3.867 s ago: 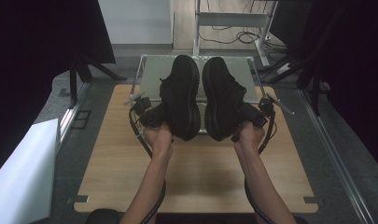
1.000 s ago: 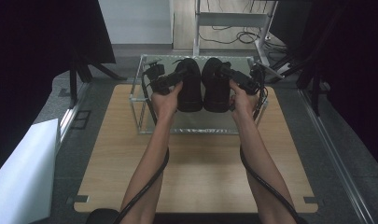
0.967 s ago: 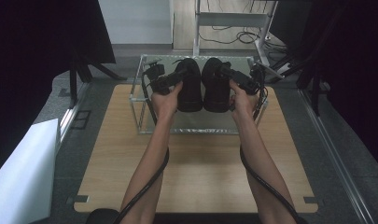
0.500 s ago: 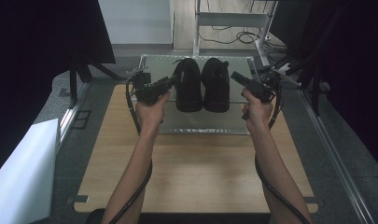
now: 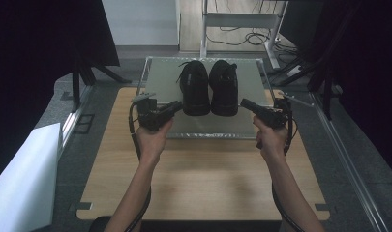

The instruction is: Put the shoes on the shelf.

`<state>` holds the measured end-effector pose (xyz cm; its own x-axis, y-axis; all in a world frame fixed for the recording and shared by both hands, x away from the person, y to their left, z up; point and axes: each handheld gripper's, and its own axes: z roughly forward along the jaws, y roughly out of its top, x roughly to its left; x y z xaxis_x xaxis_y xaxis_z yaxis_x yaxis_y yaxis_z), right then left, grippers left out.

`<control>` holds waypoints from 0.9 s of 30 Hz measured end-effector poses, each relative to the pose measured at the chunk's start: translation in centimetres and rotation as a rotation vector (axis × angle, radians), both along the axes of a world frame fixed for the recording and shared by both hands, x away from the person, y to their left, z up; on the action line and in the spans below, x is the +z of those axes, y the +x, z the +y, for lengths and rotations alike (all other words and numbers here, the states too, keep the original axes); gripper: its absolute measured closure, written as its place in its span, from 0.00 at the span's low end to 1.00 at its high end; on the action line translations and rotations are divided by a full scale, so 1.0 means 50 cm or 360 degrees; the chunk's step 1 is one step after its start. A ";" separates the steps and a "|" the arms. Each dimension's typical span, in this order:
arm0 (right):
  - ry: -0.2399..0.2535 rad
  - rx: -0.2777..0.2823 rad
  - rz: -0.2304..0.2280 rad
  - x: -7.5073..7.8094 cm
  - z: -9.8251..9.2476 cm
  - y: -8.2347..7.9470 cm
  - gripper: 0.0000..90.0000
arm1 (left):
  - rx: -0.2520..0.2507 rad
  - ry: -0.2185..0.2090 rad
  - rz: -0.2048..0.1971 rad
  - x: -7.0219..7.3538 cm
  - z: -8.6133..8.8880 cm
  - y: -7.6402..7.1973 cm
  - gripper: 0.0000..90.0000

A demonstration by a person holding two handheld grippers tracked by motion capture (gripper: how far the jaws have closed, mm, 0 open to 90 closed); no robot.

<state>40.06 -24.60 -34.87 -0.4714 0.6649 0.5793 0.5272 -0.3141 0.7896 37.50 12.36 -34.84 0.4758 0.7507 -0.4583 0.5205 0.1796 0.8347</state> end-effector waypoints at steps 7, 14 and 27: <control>-0.0064 0.0008 0.0004 -0.026 0.006 -0.015 0.97 | 0.0038 0.0052 0.0024 -0.027 -0.004 0.003 0.89; -0.0104 -0.0039 0.0025 -0.047 0.016 0.006 1.00 | 0.0069 0.0056 0.0048 -0.044 -0.017 0.027 0.96; -0.0108 -0.0072 0.0086 -0.050 0.032 0.041 1.00 | 0.0096 0.0116 0.0129 -0.028 -0.016 0.075 1.00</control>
<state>42.11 -23.02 -37.38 -0.4093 0.7236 0.5558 0.5560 -0.2852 0.7807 41.23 11.56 -36.26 0.3921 0.8097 -0.4367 0.5770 0.1533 0.8022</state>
